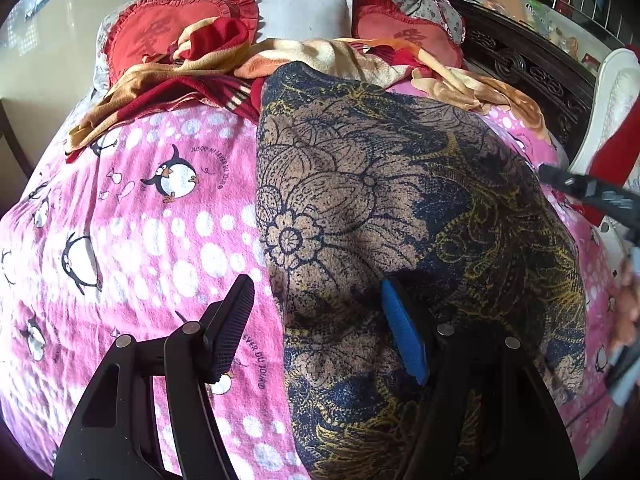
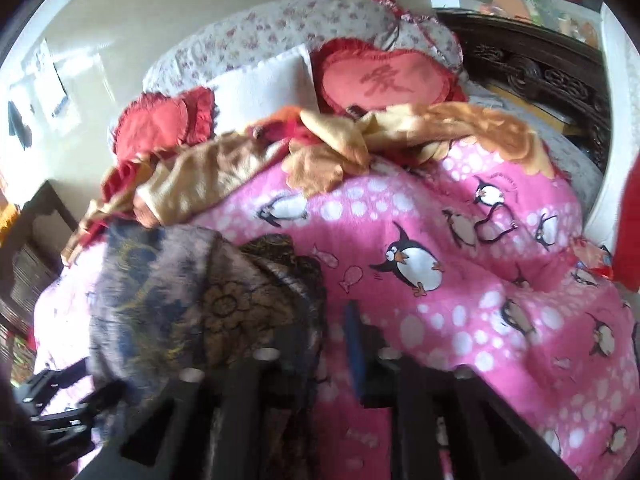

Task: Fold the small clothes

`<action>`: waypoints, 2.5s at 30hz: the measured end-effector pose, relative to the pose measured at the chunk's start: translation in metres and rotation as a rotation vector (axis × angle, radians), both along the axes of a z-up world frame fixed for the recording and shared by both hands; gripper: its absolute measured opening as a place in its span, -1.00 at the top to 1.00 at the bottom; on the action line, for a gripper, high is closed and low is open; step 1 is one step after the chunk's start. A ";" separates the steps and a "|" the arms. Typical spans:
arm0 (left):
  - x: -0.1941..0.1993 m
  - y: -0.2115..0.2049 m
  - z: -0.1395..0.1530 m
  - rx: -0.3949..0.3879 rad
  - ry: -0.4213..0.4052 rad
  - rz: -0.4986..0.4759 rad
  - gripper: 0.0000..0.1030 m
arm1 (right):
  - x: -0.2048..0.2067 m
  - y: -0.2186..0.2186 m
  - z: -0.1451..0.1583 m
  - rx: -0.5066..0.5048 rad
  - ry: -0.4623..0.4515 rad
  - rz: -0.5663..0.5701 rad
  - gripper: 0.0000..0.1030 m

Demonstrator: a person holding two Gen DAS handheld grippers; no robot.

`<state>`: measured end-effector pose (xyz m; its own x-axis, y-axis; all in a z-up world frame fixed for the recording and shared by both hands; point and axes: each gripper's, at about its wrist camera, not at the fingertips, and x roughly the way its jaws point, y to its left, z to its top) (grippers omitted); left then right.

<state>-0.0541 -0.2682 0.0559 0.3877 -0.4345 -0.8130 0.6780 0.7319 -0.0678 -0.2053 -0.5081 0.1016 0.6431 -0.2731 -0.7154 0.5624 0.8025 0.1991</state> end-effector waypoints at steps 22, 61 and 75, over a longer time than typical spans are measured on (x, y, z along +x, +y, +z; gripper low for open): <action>0.008 0.017 0.000 -0.087 0.112 -0.052 -0.31 | -0.001 0.038 -0.009 0.008 -0.014 0.162 -0.65; -0.057 0.183 -0.010 -0.099 0.286 0.018 -0.15 | -0.058 0.179 -0.039 0.323 0.071 0.304 0.10; -0.086 0.189 0.025 -0.045 0.037 0.074 -0.30 | -0.058 0.244 -0.033 0.013 0.183 0.455 0.10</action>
<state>-0.1398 -0.0796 0.0806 0.3899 -0.4422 -0.8078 0.6190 0.7753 -0.1257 -0.2634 -0.2636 0.0690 0.5587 0.0156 -0.8292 0.1822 0.9731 0.1411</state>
